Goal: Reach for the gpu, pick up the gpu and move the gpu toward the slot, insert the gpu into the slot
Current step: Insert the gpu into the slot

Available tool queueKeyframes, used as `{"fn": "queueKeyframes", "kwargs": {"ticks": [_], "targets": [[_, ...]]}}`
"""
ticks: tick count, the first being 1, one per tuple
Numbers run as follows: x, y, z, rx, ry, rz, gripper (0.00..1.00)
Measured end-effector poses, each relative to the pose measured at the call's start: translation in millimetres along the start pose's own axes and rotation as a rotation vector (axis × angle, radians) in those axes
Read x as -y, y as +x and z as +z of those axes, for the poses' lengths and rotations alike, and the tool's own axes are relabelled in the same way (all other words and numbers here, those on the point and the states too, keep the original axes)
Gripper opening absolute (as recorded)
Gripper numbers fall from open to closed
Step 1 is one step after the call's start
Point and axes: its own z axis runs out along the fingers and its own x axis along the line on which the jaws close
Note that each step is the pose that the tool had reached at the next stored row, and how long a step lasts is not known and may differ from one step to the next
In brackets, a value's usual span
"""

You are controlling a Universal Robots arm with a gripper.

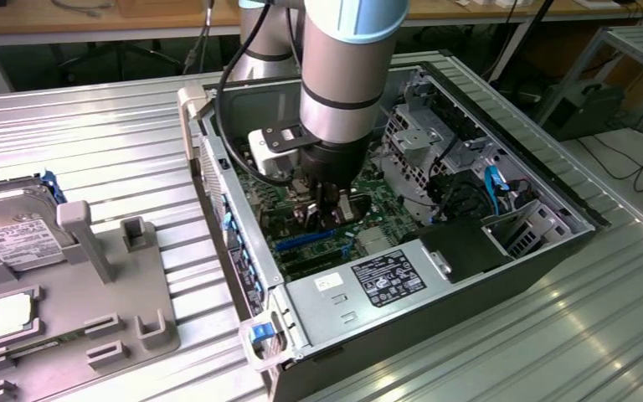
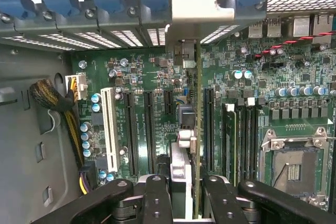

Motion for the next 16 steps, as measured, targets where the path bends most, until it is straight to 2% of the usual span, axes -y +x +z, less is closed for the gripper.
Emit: {"fn": "queueKeyframes", "kwargs": {"ticks": [5, 8, 12, 16], "targets": [[-0.3, 0.0, 1.8, 0.0002, -0.0045, 0.000, 0.29], [-0.8, 0.1, 7.6, 0.0000, -0.0058, 0.000, 0.29], [-0.9, 0.2, 9.4, -0.0004, -0.0056, 0.000, 0.29], [-1.0, -0.2, 9.8, 0.0002, -0.0022, 0.000, 0.29]]}}
